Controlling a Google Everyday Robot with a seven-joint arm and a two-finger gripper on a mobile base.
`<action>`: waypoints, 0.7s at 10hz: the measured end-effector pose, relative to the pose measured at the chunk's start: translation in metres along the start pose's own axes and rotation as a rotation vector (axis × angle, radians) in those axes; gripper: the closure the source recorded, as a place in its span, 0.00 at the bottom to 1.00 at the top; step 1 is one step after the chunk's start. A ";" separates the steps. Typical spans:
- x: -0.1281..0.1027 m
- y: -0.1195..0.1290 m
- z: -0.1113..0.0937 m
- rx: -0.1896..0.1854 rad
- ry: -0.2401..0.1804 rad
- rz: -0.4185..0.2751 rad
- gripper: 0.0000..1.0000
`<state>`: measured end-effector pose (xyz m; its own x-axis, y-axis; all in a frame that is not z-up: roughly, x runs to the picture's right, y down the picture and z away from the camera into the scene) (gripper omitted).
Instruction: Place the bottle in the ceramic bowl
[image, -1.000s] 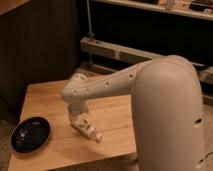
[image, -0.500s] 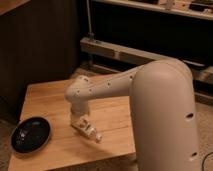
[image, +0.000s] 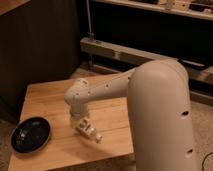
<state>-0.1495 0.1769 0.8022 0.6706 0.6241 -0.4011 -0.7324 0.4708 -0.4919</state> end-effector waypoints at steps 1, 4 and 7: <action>0.004 0.000 0.006 0.026 0.006 0.001 0.35; 0.007 0.005 0.023 0.081 0.037 0.012 0.42; 0.001 0.010 0.028 0.104 0.077 0.033 0.72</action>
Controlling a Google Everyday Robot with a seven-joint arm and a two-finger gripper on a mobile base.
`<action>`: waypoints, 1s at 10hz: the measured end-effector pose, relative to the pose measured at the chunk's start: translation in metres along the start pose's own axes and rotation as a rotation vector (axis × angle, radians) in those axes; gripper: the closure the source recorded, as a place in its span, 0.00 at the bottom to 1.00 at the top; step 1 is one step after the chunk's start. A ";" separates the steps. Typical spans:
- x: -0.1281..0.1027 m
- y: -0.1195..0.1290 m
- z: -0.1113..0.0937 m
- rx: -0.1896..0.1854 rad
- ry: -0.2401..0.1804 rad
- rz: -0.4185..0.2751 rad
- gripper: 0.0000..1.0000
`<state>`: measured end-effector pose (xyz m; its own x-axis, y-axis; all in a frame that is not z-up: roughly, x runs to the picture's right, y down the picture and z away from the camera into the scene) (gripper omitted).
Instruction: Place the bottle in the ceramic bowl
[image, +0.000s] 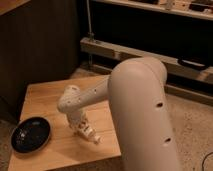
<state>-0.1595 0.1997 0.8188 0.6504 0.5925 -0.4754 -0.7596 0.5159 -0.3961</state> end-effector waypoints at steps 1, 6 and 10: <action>-0.007 0.004 -0.007 -0.003 -0.004 0.006 0.82; -0.059 0.029 -0.072 0.035 -0.075 0.008 1.00; -0.108 0.094 -0.083 -0.018 -0.129 -0.070 1.00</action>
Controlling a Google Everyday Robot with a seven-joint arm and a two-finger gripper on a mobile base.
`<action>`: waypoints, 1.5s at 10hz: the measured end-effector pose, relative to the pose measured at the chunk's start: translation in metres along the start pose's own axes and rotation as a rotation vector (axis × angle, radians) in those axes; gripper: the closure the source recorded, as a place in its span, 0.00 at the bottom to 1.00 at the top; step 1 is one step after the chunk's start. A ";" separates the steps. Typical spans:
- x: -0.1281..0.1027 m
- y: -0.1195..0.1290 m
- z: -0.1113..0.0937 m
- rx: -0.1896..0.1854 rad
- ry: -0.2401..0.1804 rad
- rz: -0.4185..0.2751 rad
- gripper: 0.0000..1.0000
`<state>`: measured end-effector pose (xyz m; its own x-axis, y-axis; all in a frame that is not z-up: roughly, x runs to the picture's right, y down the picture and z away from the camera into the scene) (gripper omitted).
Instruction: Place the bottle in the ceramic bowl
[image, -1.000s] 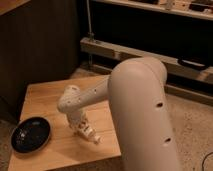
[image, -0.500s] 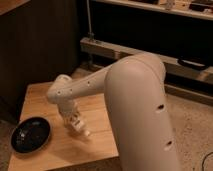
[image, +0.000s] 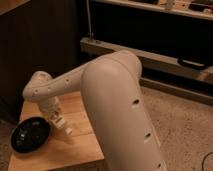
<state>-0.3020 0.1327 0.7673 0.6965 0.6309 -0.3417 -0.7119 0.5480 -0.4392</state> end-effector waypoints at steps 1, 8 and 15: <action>-0.011 0.016 -0.002 -0.013 -0.020 -0.032 1.00; -0.049 0.086 -0.022 -0.146 -0.123 -0.204 1.00; -0.050 0.108 -0.014 -0.245 -0.187 -0.217 0.48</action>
